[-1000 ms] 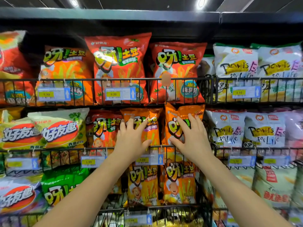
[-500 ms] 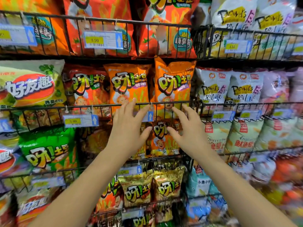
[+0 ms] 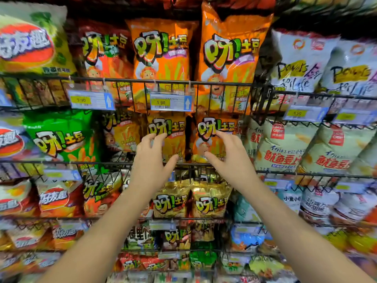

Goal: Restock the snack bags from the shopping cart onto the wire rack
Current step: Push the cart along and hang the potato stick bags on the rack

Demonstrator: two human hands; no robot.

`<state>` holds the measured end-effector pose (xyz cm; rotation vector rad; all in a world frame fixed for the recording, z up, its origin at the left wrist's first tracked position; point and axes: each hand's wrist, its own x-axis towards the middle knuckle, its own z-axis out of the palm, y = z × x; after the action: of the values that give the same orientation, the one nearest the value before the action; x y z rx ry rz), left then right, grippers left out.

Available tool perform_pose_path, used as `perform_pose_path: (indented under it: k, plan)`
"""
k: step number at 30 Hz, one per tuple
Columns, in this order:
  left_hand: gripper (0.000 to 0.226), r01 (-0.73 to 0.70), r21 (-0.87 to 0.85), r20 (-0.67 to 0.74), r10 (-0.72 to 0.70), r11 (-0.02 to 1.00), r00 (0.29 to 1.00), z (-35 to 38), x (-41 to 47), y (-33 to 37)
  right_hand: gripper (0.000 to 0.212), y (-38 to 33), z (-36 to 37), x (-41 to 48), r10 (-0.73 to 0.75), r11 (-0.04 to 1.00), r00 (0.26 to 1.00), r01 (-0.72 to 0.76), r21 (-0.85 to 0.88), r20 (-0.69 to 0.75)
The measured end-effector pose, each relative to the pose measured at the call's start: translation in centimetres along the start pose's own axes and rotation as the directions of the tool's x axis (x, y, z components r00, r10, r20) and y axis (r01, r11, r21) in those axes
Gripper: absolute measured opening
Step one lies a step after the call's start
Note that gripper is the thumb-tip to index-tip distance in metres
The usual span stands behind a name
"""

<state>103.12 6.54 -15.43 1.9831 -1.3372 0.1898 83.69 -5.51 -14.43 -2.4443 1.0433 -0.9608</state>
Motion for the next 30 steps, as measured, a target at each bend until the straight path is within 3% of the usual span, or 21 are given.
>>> perform_pose_path:
  k: [6,10,12,14,19,22,26,30]
  plan:
    - [0.066,0.085,0.080,0.047,-0.089,0.993,0.995,1.7,2.8,-2.7,0.073,-0.5,3.9,3.1,0.013,0.998,0.995,-0.019,0.060,0.096]
    - [0.074,0.197,0.041,0.087,-0.200,0.980,0.976,2.6,6.4,-5.2,0.077,-2.0,6.7,5.5,0.063,0.997,0.984,-0.069,0.031,0.165]
    - [0.083,0.173,0.022,0.135,-0.175,0.985,0.975,2.9,7.8,-6.3,0.068,-2.7,7.8,6.7,0.103,0.994,0.976,-0.093,-0.060,0.189]
    - [0.089,0.140,0.009,0.173,-0.140,0.990,0.975,3.1,8.4,-6.9,0.043,-3.2,8.9,7.6,0.195,0.977,0.950,-0.165,-0.137,0.245]
    - [0.065,0.132,0.129,0.147,-0.150,0.983,0.978,3.4,8.6,-7.5,0.036,-4.1,10.0,8.3,0.262,0.963,0.908,-0.225,-0.148,0.326]
    - [0.066,0.153,0.212,0.128,-0.183,0.965,0.975,3.3,8.5,-7.2,0.048,-4.4,10.0,8.5,0.258,0.965,0.905,-0.230,-0.123,0.338]
    - [0.042,0.162,0.258,0.140,-0.202,0.953,0.969,3.3,8.4,-6.7,0.055,-4.3,9.8,8.2,0.253,0.967,0.903,-0.241,-0.080,0.346]
    - [0.053,0.145,0.262,0.160,-0.191,0.954,0.969,2.9,8.2,-6.3,0.055,-4.3,9.5,8.0,0.271,0.963,0.899,-0.256,-0.088,0.343]
